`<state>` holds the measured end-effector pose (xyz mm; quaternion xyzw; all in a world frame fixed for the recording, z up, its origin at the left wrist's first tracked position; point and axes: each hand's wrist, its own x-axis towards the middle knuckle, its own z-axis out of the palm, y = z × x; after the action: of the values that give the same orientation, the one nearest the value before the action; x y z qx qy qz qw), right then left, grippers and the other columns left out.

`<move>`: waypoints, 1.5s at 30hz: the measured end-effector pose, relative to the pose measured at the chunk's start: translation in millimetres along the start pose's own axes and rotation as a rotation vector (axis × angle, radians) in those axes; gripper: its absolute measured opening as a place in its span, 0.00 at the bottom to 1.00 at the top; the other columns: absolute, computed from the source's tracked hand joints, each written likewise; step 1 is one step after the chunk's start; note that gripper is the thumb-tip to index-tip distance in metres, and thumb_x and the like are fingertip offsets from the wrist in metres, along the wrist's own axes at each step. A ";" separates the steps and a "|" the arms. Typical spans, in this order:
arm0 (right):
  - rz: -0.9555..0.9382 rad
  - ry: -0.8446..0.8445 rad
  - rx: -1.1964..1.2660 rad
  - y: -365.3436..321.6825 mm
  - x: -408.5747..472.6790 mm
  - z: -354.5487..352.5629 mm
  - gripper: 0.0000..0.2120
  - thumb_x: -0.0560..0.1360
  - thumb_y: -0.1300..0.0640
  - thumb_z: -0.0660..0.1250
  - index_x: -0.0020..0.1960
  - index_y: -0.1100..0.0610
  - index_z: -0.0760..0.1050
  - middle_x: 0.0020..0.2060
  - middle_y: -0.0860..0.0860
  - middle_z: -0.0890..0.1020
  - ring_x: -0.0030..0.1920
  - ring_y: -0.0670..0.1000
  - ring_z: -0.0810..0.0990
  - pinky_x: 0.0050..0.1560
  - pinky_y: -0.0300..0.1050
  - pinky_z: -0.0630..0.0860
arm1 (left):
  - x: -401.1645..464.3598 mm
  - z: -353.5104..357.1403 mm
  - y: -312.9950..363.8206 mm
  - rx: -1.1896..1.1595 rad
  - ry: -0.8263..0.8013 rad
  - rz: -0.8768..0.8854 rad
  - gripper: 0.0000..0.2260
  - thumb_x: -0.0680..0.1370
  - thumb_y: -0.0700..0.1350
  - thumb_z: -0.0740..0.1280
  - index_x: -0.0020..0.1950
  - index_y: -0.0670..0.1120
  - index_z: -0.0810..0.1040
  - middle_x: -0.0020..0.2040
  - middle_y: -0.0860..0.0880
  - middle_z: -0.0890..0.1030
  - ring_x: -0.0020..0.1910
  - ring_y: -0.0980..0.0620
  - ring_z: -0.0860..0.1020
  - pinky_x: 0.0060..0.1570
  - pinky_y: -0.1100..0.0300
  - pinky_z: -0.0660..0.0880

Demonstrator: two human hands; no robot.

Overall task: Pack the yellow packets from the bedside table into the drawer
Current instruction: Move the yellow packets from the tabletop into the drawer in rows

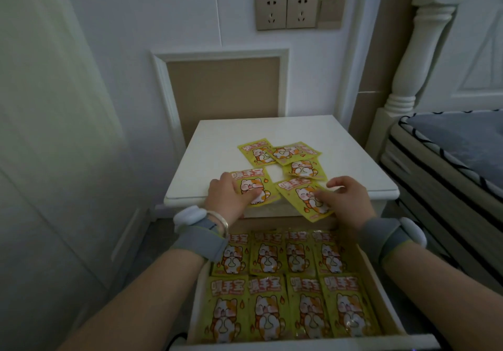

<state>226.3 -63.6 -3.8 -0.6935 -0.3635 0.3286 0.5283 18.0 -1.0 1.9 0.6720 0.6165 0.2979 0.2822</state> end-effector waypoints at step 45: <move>0.197 -0.349 -0.484 47.9 20.9 -49.3 0.16 0.75 0.67 0.63 0.60 0.54 0.78 0.52 0.52 0.75 0.50 0.52 0.77 0.53 0.44 0.77 | -10.8 138.5 -40.7 0.125 -0.651 -0.027 0.19 0.76 0.40 0.69 0.67 0.47 0.75 0.72 0.47 0.70 0.68 0.48 0.72 0.63 0.59 0.73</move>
<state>286.1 -78.7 -40.7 -0.7639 -0.4475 0.3963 0.2432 94.1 -10.2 -120.9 0.7397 0.5199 0.0255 0.4266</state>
